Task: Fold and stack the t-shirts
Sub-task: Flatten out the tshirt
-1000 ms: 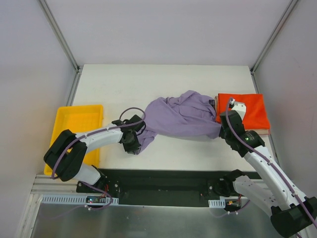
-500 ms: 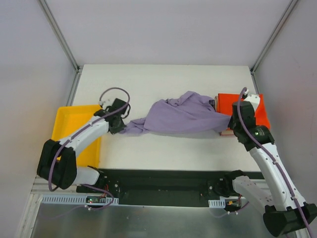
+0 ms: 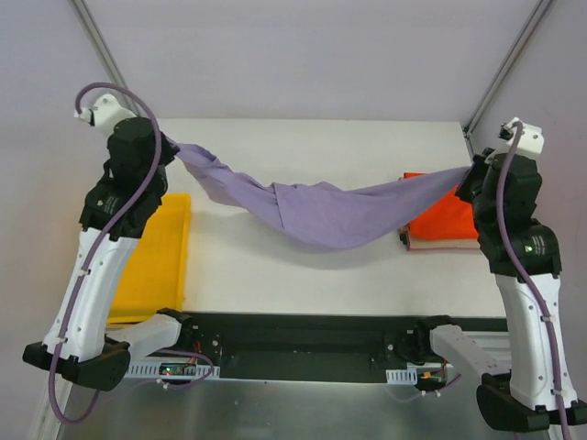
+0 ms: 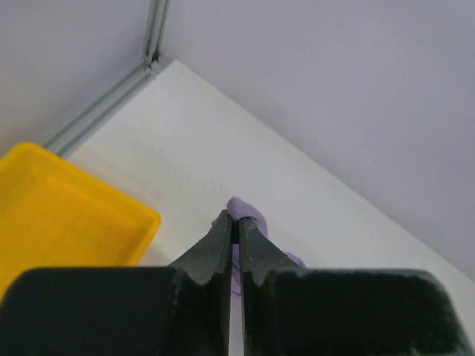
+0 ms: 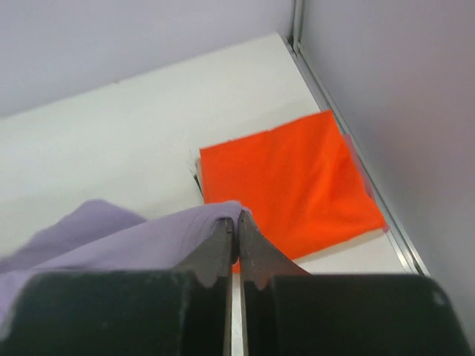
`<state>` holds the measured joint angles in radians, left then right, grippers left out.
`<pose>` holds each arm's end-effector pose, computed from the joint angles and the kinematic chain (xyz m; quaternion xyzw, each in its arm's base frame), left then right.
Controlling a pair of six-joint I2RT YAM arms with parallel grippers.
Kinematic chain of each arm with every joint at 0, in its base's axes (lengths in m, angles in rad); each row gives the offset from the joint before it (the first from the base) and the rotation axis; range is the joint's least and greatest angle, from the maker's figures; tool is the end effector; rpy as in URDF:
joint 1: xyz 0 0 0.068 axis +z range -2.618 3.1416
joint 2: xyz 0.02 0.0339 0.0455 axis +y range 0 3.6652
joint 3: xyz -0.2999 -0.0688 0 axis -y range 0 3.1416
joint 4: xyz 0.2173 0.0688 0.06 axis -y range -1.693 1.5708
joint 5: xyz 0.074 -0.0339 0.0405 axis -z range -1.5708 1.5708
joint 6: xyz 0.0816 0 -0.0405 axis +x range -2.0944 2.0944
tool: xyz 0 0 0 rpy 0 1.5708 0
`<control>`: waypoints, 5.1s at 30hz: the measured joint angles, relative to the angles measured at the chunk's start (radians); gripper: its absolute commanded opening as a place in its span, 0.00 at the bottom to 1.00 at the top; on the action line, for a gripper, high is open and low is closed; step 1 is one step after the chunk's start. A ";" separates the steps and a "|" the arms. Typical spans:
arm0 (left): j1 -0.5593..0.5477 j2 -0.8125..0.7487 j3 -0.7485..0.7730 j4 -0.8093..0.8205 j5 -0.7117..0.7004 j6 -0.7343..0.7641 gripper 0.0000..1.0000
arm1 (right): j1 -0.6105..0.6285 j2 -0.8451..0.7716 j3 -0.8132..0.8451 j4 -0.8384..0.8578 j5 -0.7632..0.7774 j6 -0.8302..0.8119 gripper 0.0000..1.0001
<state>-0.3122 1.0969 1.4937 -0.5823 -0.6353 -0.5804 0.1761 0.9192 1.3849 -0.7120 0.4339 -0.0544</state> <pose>0.2030 -0.0146 0.4939 -0.2954 0.6978 -0.0450 0.6510 0.1526 -0.0077 0.4670 0.0429 0.7802 -0.1329 0.6097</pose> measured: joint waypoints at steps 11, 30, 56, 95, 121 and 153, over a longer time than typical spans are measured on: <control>0.000 -0.218 0.018 0.055 -0.116 0.143 0.00 | -0.002 -0.170 0.031 -0.010 -0.036 -0.014 0.01; 0.019 0.042 -0.456 0.063 0.051 -0.040 0.00 | -0.023 0.577 -0.031 0.076 0.042 -0.004 0.72; 0.019 -0.089 -0.610 0.108 0.130 -0.058 0.00 | 1.122 0.661 -0.318 0.165 -0.236 0.241 0.59; 0.086 -0.124 -0.576 0.113 0.076 -0.058 0.00 | 0.430 0.243 -0.275 0.086 -0.050 0.169 0.01; 0.111 -0.125 0.279 0.114 0.221 0.116 0.00 | 0.048 0.132 0.572 -0.177 -0.277 -0.221 0.01; 0.117 0.292 0.581 0.333 0.360 0.449 0.00 | 0.047 0.190 0.425 -0.073 -0.351 -0.254 0.01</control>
<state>-0.1951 1.3888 2.0747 -0.2489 -0.2752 -0.1314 0.2230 1.1088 1.8095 -0.7853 0.0826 -0.3088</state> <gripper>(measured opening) 0.009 0.012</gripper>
